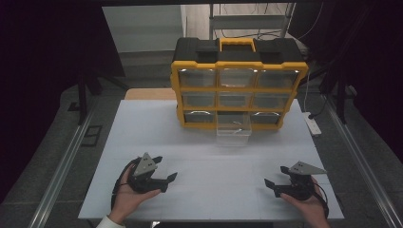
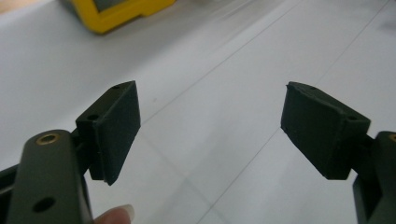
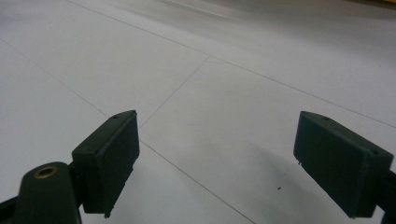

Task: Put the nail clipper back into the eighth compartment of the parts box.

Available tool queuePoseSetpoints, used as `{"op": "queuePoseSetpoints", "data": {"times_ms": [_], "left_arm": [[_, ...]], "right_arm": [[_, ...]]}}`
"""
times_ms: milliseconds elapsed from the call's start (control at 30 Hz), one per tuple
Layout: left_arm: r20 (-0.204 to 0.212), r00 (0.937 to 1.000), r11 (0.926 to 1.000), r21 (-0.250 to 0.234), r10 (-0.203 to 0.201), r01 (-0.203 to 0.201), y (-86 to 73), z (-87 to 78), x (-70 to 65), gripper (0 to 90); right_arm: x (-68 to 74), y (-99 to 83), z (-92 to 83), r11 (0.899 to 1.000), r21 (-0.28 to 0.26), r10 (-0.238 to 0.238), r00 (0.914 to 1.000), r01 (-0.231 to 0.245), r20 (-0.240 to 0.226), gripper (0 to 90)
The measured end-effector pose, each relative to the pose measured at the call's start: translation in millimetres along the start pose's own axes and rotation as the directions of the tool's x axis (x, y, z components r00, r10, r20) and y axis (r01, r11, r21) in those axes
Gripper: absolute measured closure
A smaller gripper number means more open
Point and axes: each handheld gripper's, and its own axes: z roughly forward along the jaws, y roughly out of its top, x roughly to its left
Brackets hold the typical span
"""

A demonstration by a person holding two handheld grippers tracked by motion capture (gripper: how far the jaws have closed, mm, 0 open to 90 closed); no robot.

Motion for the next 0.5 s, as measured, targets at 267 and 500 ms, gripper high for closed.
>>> {"op": "queuePoseSetpoints", "data": {"times_ms": [267,500], "left_arm": [[-0.012,0.9996,0.9996,-0.013,-0.027,0.026,-5.1,-1.5,6.2,19.9],[-0.007,0.9997,0.9996,-0.012,-0.025,0.025,-3.8,0.4,6.9,19.5]], "right_arm": [[1.6,0.6,-3.2,1.0,-0.022,-0.016,0.9998,0.016,-0.008,14.4],[2.7,-0.4,-5.6,0.999,-0.027,-0.025,0.9996,0.025,-0.013,14.3]]}}
